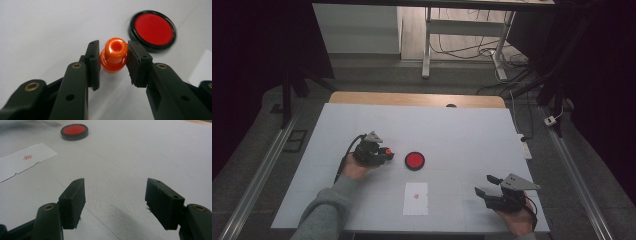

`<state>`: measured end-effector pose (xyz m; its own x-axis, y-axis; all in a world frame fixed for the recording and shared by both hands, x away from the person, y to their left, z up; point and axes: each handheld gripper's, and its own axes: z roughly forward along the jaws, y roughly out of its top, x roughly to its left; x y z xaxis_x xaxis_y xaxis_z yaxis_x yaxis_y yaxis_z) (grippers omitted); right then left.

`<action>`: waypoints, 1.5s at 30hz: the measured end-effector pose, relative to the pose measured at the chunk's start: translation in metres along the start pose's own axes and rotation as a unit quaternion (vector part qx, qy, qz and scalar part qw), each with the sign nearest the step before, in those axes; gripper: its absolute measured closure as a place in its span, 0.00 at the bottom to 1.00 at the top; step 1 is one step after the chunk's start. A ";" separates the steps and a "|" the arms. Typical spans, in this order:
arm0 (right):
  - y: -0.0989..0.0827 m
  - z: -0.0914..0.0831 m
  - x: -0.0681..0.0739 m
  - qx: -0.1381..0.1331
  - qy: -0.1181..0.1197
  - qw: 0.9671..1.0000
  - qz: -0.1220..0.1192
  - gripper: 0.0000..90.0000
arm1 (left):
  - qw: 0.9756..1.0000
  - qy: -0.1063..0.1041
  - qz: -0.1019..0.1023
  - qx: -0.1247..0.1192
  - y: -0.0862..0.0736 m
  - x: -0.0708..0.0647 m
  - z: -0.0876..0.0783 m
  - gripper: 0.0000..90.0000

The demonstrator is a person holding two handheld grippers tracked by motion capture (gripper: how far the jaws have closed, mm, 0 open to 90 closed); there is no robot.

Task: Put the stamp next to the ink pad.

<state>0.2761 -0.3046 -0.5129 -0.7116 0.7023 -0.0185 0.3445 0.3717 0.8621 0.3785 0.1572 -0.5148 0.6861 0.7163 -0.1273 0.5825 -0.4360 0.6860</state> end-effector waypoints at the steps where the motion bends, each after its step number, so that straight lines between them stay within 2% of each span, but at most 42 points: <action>1: 0.000 0.000 0.000 0.000 0.000 1.000 0.000 0.36 | 1.000 0.003 -0.003 -0.001 0.002 0.002 0.002 0.72; 8: 0.000 0.000 -0.001 0.000 0.002 1.000 0.000 0.36 | 1.000 0.010 -0.017 0.004 0.011 0.016 0.018 0.71; 12: -0.001 0.000 -0.001 0.000 0.002 1.000 0.001 0.36 | 1.000 0.008 -0.013 0.020 0.010 0.014 0.026 0.71; 20: -0.001 -0.001 -0.002 -0.001 0.000 1.000 0.002 0.36 | 1.000 0.013 -0.015 0.017 0.008 0.014 0.027 0.71; 21: -0.001 -0.001 -0.002 -0.001 0.000 1.000 0.002 0.36 | 1.000 0.013 -0.015 0.018 0.008 0.014 0.027 0.70; 26: -0.001 -0.001 -0.002 -0.001 0.000 1.000 0.002 0.36 | 0.999 0.018 -0.021 0.016 0.007 0.014 0.026 0.45; 28: -0.001 -0.001 -0.002 -0.001 0.000 1.000 0.003 0.36 | 1.000 0.019 -0.021 0.009 0.006 0.014 0.022 0.37; 33: -0.001 -0.001 -0.001 -0.001 0.001 1.000 0.002 0.36 | 1.000 0.022 -0.013 -0.017 0.004 0.009 0.007 0.30; 39: 0.000 -0.001 0.000 -0.002 0.000 1.000 0.002 0.36 | 0.999 0.022 0.003 -0.036 -0.003 -0.005 -0.016 0.28; 45: 0.001 -0.002 0.000 -0.005 0.001 1.000 0.002 0.36 | 0.998 0.016 0.021 -0.060 -0.020 -0.021 -0.044 0.27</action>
<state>0.2751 -0.3050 -0.5107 -0.7122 0.7019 -0.0138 0.3414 0.3635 0.8668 0.3331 0.1746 -0.4942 0.6927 0.7173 -0.0748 0.4962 -0.3988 0.7712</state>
